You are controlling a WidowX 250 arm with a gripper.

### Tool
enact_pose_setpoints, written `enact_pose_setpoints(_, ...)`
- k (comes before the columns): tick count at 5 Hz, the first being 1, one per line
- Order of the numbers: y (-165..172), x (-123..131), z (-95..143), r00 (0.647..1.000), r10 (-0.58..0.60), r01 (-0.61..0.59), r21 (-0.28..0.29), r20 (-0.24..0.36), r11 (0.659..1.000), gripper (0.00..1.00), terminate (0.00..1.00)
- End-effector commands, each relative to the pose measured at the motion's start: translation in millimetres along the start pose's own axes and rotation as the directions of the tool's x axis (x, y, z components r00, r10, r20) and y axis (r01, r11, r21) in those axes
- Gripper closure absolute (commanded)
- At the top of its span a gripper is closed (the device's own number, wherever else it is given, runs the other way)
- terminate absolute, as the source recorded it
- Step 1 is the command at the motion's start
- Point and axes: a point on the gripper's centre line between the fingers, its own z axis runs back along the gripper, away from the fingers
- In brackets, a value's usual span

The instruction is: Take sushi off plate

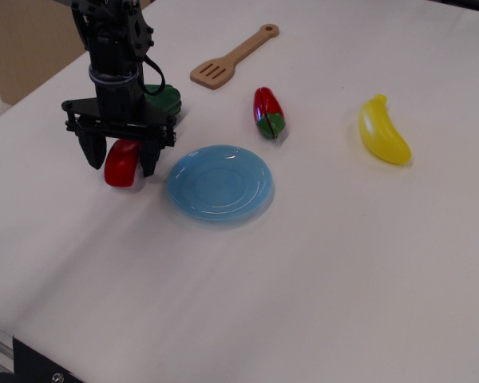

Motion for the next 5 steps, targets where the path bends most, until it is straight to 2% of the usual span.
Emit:
enact_pose_setpoints(1,-4.9,1.9,56.3,0.991,0.007,-0.004,-0.023,0.133,1.000,0.00,0.00)
enact_pose_setpoints(2,-18.8,-0.5,77.7,0.984,-0.031,0.036,-0.026,0.178,0.999,0.00,0.00)
enact_pose_setpoints(3,-33.8,-9.3,91.5,0.980,-0.060,0.070,-0.045,0.191,0.997,0.00,0.00)
enact_pose_setpoints(4,-33.8,-9.3,91.5,0.980,-0.060,0.070,-0.045,0.191,0.997,0.00,0.00)
enact_pose_setpoints(5,-33.8,-9.3,91.5,0.980,-0.060,0.070,-0.045,0.191,0.997,0.00,1.00)
